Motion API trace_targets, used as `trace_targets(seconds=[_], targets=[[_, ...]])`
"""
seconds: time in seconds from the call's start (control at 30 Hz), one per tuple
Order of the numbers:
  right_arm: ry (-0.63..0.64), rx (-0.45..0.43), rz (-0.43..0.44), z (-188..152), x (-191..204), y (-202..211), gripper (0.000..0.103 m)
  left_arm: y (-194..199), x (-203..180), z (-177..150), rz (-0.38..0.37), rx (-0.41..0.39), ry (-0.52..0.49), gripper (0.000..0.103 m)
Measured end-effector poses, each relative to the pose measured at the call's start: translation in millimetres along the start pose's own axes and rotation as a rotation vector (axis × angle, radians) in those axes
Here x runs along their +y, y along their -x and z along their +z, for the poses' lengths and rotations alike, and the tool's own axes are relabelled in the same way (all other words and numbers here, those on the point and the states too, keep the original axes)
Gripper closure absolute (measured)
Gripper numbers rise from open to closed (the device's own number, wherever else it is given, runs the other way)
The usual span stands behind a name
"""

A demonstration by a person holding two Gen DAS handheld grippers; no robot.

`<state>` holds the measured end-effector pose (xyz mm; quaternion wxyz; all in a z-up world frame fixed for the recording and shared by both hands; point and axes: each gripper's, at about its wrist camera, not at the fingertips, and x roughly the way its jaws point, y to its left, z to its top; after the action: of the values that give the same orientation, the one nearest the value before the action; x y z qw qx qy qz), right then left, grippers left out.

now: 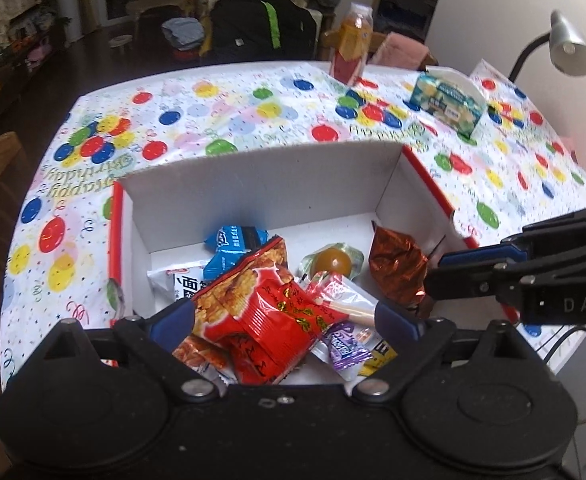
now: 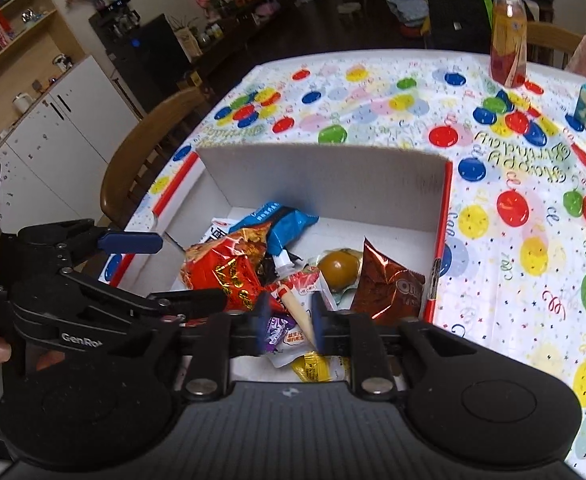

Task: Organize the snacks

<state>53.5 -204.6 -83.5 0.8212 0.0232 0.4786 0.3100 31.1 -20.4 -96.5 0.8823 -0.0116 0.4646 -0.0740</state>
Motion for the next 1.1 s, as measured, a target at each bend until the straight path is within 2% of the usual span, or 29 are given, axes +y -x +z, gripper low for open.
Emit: trace_targets(seconds=[0.07,0.1,0.13,0.23,0.3,0.33,0.37,0.5,0.6,0.9,1.1], targets=[[0.004,-0.024,0.000,-2,-1,8,0.053,7,-2,-1,0.006,-0.016,0.011,0.007],[0.007,-0.037,-0.001,-3,-1,12,0.048,11,-3,-2,0.012,-0.025,0.016,0.006],[0.007,-0.050,-0.002,-5,-1,16,0.044,14,-4,-2,0.016,-0.033,0.022,0.006],[0.009,-0.075,-0.004,-9,-2,27,0.042,25,-7,-5,0.020,-0.052,0.042,0.003],[0.016,-0.095,-0.011,-11,-1,34,0.032,31,-8,-6,0.024,-0.064,0.054,0.002],[0.023,-0.104,-0.017,-13,-1,37,0.024,34,-8,-7,0.025,-0.070,0.059,0.002],[0.030,-0.115,-0.022,-14,0,40,0.021,38,-9,-8,0.026,-0.076,0.064,0.001],[0.037,-0.168,-0.032,-19,1,53,0.018,49,-12,-12,0.029,-0.094,0.084,0.001],[0.029,-0.224,-0.046,-25,1,62,0.002,55,-16,-14,0.045,-0.101,0.090,0.001],[0.036,-0.326,-0.123,-49,12,78,0.000,71,-19,-22,0.098,-0.122,0.131,0.000],[0.000,-0.353,-0.163,-52,19,86,0.000,83,-23,-24,0.113,-0.136,0.122,0.000]])
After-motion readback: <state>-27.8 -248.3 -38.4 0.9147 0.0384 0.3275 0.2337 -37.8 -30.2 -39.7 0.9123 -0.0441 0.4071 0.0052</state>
